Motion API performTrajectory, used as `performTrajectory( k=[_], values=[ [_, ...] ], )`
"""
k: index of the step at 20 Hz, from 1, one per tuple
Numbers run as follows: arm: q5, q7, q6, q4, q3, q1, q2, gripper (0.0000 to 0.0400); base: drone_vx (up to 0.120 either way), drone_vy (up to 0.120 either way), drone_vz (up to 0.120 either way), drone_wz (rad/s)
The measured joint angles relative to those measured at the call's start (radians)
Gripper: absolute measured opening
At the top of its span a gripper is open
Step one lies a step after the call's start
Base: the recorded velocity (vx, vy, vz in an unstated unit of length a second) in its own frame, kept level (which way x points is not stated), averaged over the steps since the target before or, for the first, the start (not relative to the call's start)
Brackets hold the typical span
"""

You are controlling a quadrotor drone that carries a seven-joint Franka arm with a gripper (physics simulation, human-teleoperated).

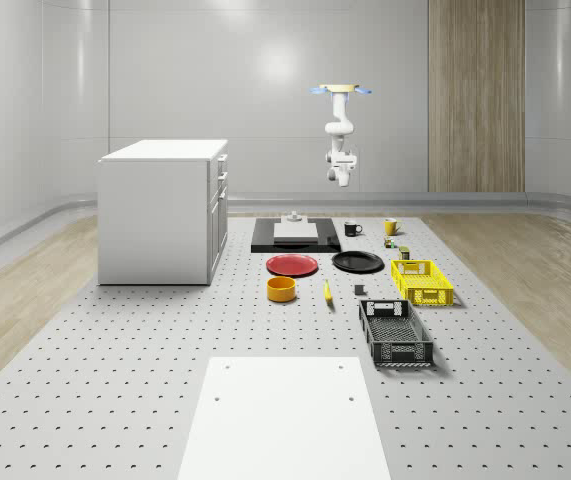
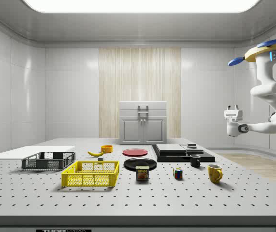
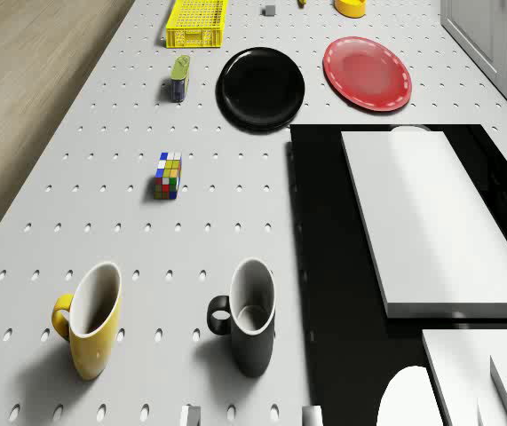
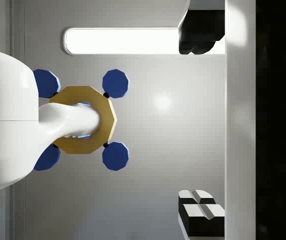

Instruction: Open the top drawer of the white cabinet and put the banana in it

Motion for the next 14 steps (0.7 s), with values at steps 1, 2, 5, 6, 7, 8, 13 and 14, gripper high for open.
performTrajectory(
  k=[1, 2, 5, 6, 7, 8, 13, 14],
  values=[
    [0.000, 0.000, -0.019, 0.021, 0.000, -0.001, 0.001, 0.0400, 0.000, 0.000, 0.000, 0.000],
    [0.000, -0.001, -0.037, 0.042, 0.001, -0.001, 0.003, 0.0400, 0.000, 0.000, 0.000, 0.000],
    [0.012, -0.002, -0.084, 0.106, -0.006, -0.001, 0.019, 0.0400, 0.000, 0.000, 0.000, 0.000],
    [0.104, -0.019, -0.099, 0.125, -0.065, 0.012, 0.025, 0.0400, 0.000, 0.000, 0.000, 0.000],
    [0.218, -0.045, -0.114, 0.133, -0.146, 0.030, 0.032, 0.0400, 0.040, -0.040, 0.000, 0.000],
    [0.328, -0.067, -0.128, 0.133, -0.224, 0.050, 0.038, 0.0400, 0.120, -0.120, 0.000, 0.000],
    [0.736, -0.130, -0.164, 0.058, -0.504, 0.152, 0.041, 0.0400, 0.120, -0.120, 0.088, 0.000],
    [0.787, -0.136, -0.165, 0.041, -0.538, 0.170, 0.038, 0.0400, 0.120, -0.120, 0.120, 0.000]
  ],
)
